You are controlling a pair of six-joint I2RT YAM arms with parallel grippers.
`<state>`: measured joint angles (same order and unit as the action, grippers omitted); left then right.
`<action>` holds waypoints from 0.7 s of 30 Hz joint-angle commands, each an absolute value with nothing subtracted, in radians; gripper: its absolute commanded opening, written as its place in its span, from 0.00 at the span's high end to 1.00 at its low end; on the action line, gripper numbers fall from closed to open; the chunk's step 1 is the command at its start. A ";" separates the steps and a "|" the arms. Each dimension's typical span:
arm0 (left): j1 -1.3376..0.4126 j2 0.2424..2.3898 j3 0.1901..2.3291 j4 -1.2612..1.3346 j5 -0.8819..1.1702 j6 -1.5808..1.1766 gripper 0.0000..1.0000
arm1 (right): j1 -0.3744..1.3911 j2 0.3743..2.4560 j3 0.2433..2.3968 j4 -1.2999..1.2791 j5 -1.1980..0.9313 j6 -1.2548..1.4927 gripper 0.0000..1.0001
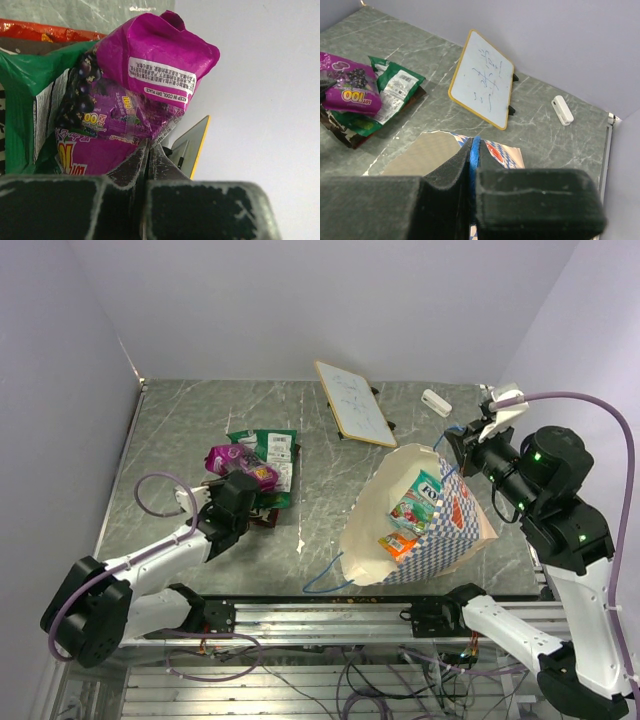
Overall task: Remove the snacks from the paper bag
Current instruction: Place the snack at the center of the board.
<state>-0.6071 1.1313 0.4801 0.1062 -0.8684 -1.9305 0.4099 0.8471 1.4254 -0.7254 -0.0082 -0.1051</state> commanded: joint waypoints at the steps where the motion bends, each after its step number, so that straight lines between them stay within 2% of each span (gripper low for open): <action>1: -0.634 1.138 0.475 0.091 -0.912 -2.028 0.92 | 0.412 0.854 1.435 -0.702 -0.030 -0.120 1.00; 6: -0.660 1.128 0.471 -0.019 -0.823 -2.096 0.80 | 0.412 0.845 1.412 -0.685 -0.028 -0.115 1.00; 11: -0.672 1.083 0.489 -0.245 -0.745 -2.140 0.65 | 0.412 0.825 1.378 -0.654 -0.022 -0.101 1.00; 14: -0.671 1.059 0.456 -0.290 -0.697 -2.159 0.63 | 0.411 0.808 1.354 -0.639 -0.018 -0.086 1.00; 21: -0.661 1.052 0.409 -0.242 -0.615 -2.126 0.49 | 0.411 0.791 1.342 -0.647 -0.014 -0.072 1.00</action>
